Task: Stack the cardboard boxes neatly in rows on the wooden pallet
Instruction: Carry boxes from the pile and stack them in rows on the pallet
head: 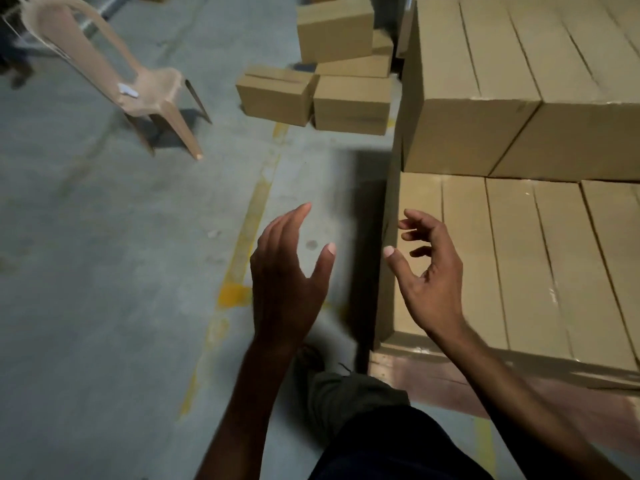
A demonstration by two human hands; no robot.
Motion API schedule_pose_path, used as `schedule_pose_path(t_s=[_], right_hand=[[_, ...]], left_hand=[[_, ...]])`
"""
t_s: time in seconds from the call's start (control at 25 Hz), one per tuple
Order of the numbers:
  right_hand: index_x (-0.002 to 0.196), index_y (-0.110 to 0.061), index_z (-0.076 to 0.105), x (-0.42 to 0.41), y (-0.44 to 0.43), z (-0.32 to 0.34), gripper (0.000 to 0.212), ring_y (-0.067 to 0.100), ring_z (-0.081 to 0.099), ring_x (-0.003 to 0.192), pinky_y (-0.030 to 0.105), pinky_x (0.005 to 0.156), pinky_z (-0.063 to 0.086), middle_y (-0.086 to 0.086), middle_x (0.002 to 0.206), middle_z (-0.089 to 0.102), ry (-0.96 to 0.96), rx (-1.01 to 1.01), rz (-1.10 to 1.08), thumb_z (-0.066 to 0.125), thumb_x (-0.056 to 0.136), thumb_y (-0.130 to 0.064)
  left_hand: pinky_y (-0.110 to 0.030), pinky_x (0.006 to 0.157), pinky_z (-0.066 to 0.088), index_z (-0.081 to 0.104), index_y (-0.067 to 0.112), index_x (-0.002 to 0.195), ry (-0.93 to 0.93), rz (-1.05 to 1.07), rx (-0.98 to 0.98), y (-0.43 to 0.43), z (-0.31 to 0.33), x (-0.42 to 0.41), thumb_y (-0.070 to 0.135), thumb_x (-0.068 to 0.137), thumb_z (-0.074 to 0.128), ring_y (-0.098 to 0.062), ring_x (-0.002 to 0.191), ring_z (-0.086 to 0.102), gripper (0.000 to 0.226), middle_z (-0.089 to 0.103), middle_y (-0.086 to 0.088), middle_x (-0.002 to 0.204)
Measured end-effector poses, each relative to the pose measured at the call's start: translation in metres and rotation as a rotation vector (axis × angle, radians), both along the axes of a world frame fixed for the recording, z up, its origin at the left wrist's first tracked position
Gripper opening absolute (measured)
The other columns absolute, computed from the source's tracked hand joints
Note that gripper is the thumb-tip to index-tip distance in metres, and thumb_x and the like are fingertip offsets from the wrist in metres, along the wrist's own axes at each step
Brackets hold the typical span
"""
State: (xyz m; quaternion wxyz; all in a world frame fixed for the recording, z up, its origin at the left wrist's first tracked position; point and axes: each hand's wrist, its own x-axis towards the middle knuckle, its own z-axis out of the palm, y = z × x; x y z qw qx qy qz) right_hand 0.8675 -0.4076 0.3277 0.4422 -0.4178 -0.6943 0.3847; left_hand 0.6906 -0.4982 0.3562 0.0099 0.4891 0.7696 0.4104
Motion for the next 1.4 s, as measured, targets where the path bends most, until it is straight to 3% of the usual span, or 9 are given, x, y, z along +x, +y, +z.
schedule_pose_path(t_s=[0.2,0.52,0.88,1.08,1.28,1.4], right_hand=[[0.14,-0.024,0.054,-0.109,0.056,-0.015,0.056,0.013,0.058,0.116,0.044,0.091,0.054,-0.008,0.125,0.059,-0.096,0.044,-0.056,0.076,0.089,-0.018],[0.136,-0.026,0.057,-0.277,0.19,0.006,0.054,0.012,0.057,0.114,0.043,0.091,0.054,-0.011,0.122,0.059,-0.144,0.03,-0.139,0.077,0.087,-0.017],[0.132,-0.029,0.059,-0.487,0.343,-0.016,0.05,0.01,0.059,0.107,0.039,0.087,0.055,-0.011,0.118,0.061,-0.173,-0.018,-0.323,0.077,0.087,-0.016],[0.132,-0.032,0.057,-0.602,0.42,0.004,0.049,0.004,0.056,0.11,0.024,0.083,0.049,-0.012,0.121,0.06,-0.157,-0.084,-0.364,0.075,0.089,-0.019],[0.133,-0.031,0.057,-0.671,0.532,-0.008,0.05,0.003,0.056,0.107,0.026,0.081,0.049,-0.013,0.12,0.06,-0.23,-0.089,-0.407,0.077,0.088,-0.02],[0.135,-0.029,0.056,-0.705,0.626,-0.025,0.05,0.006,0.057,0.11,0.029,0.083,0.051,-0.011,0.123,0.06,-0.263,-0.107,-0.399,0.075,0.089,-0.021]], left_hand=[[-0.04,0.103,0.044,0.053,0.021,0.144,0.133,-0.056,-0.076,0.075,-0.013,-0.118,0.031,0.091,0.07,-0.023,0.132,0.053,0.057,0.06,-0.001,0.14],[-0.027,0.101,0.034,0.054,0.024,0.144,0.012,-0.15,-0.047,0.22,0.005,-0.283,0.027,0.091,0.072,-0.013,0.134,0.048,0.056,0.057,0.008,0.142],[-0.036,0.11,0.042,0.051,0.033,0.144,-0.162,-0.309,-0.111,0.399,-0.009,-0.512,0.037,0.096,0.068,-0.007,0.135,0.046,0.051,0.054,0.015,0.145],[-0.029,0.108,0.042,0.051,0.039,0.141,-0.307,-0.361,-0.163,0.502,0.008,-0.618,0.039,0.095,0.069,-0.003,0.133,0.048,0.05,0.055,0.019,0.144],[-0.021,0.099,0.039,0.053,0.039,0.139,-0.422,-0.384,-0.203,0.616,-0.016,-0.695,0.038,0.095,0.07,-0.002,0.13,0.05,0.048,0.057,0.02,0.14],[-0.009,0.092,0.034,0.052,0.041,0.138,-0.476,-0.379,-0.239,0.699,-0.042,-0.738,0.037,0.095,0.07,-0.001,0.13,0.05,0.046,0.057,0.021,0.14]])
